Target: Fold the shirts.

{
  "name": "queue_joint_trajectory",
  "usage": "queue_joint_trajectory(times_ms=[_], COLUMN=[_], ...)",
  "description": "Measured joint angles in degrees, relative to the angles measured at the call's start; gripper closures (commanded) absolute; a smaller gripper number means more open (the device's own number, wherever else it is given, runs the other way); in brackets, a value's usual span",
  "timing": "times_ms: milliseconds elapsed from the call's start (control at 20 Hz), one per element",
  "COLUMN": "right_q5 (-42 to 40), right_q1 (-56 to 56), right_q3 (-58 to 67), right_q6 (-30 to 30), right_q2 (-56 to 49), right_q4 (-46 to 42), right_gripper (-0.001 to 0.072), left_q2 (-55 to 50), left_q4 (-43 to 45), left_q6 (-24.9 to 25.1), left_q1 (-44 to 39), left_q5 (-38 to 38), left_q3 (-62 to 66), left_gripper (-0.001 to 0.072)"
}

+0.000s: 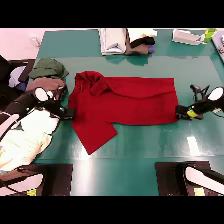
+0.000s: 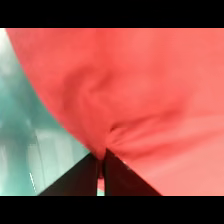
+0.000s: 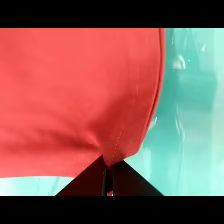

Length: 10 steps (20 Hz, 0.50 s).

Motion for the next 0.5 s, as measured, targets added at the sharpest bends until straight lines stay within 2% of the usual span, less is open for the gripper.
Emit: queue_joint_trajectory(times_ms=[200,500], right_q5=[2.8,3.5], right_q1=[2.0,3.1], right_q3=[12.3,38.3], right_q6=[0.0,-0.1], right_q2=[4.0,14.8], right_q4=[0.0,-0.1], right_gripper=[0.0695,0.0695], left_q2=[8.5,22.3], left_q4=[1.7,6.7], left_q6=[1.2,1.6], left_q1=[0.0,0.0], left_q5=[-1.6,-2.1], left_q3=[10.9,39.2], left_gripper=[0.0681,0.0681])
